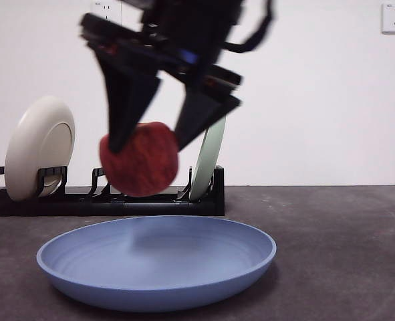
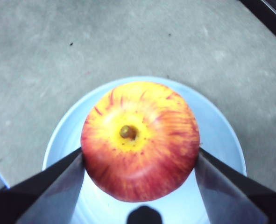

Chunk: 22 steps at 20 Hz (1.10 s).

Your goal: Take the blue plate from the plate rack,put the plate on the table,take the apple from the table,put the apple in the plate

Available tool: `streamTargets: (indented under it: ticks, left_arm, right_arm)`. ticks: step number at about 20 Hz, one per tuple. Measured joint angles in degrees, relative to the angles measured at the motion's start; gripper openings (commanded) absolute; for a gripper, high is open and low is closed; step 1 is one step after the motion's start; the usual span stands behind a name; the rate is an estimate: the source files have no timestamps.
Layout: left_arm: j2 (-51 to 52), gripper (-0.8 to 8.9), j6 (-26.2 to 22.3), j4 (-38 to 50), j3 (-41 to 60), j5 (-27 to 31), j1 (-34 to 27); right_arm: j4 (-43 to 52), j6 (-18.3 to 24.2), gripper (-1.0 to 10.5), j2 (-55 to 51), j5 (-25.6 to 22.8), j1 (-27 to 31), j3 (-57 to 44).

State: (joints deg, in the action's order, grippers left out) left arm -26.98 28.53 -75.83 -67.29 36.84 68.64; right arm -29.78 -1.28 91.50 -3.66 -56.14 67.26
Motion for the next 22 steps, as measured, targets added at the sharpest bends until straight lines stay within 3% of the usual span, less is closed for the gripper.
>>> streamTargets:
  ticks: [7,10,16,22]
  left_arm:
    - [-0.07,-0.05,1.07,0.00,0.00,0.02,0.00]
    - [-0.07,-0.05,1.07,0.00,0.00,0.02,0.00]
    - [-0.04,-0.05,1.09,0.00,0.00,0.04,0.00]
    - [-0.07,-0.05,1.09,0.00,0.00,0.04,0.00]
  right_arm:
    - [12.96,-5.27,0.3,-2.47,2.01,0.00,-14.84]
    - [14.49,-6.75,0.5,-2.45,2.01,0.00,-16.09]
    - [15.28,-6.91,4.6,-1.79,1.77,0.00,-16.09]
    - [14.60,-6.91,4.8,-1.79,1.75,0.00,-16.09]
